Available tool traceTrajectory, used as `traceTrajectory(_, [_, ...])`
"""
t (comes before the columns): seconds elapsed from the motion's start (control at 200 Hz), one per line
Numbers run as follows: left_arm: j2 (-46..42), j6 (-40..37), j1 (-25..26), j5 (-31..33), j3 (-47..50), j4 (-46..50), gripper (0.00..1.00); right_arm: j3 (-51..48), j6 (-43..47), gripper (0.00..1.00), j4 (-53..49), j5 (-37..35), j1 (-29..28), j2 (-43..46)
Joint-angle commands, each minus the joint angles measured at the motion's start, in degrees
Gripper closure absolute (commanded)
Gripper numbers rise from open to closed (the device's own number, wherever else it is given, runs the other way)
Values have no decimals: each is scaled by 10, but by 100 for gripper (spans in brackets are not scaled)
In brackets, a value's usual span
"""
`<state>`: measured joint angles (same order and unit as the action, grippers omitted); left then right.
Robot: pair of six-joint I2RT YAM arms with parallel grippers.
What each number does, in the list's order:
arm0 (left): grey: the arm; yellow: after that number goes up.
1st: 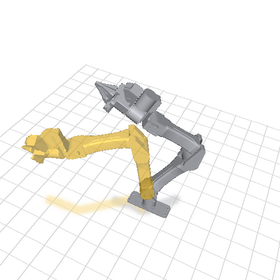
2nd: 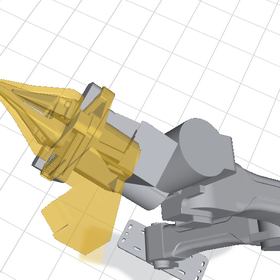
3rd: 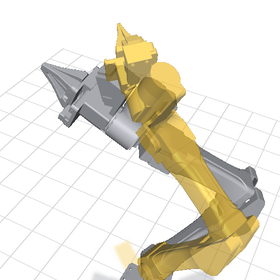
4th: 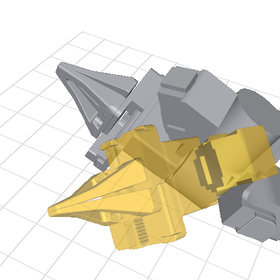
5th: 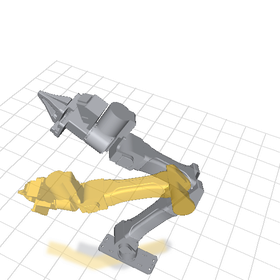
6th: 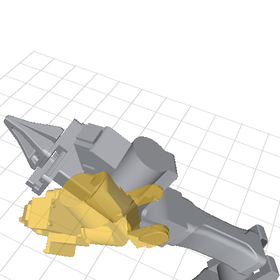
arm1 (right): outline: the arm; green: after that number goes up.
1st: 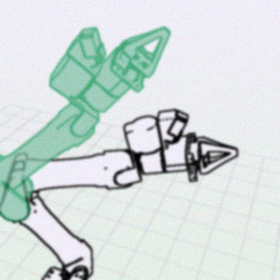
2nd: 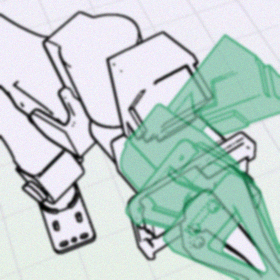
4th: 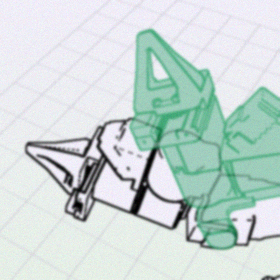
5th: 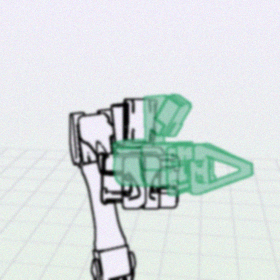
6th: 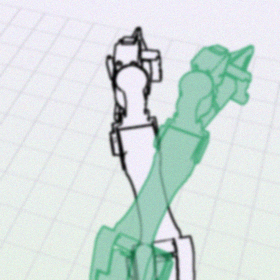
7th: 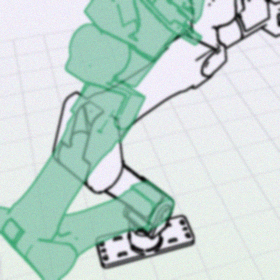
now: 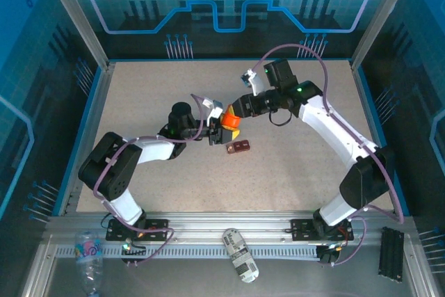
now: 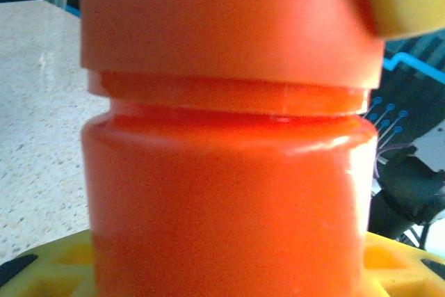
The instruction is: Sort the pills into containers
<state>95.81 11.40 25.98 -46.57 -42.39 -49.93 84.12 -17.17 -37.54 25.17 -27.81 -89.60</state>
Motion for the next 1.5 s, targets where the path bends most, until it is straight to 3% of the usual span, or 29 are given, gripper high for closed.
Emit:
traceTrajectory(0.0, [-48, -40, 7, 71, -33, 11, 100, -40, -85, 64, 7, -88, -46, 7])
traceTrajectory(0.245, [-70, -134, 49, 178, -16, 47, 100, -84, -217, 64, 81, -147, -79, 5])
traceTrajectory(0.5, [-57, -110, 57, 213, -3, -13, 100, -115, -271, 62, 141, -144, -79, 26])
traceTrajectory(0.58, [-53, -104, 56, 220, -5, -14, 100, -111, -267, 56, 134, -139, -69, 34])
traceTrajectory(0.705, [-45, -91, 47, 218, -7, -18, 100, -117, -251, 36, 133, -123, -37, 72])
traceTrajectory(0.79, [-40, -80, 35, 193, -9, -18, 100, -125, -229, 23, 126, -107, -15, 109])
traceTrajectory(0.906, [-37, -81, 25, 160, -13, -5, 100, -135, -179, 14, 105, -88, 5, 154])
traceTrajectory(1.181, [-32, -76, 13, 11, -27, 16, 100, -80, -15, 13, 34, 41, 85, 144])
traceTrajectory(1.321, [-27, -67, 12, -43, -48, 50, 100, -7, 87, 11, -40, 116, 86, 88])
traceTrajectory(1.496, [-24, -52, 12, -75, -59, 55, 100, 44, 133, 11, -93, 165, 79, 31])
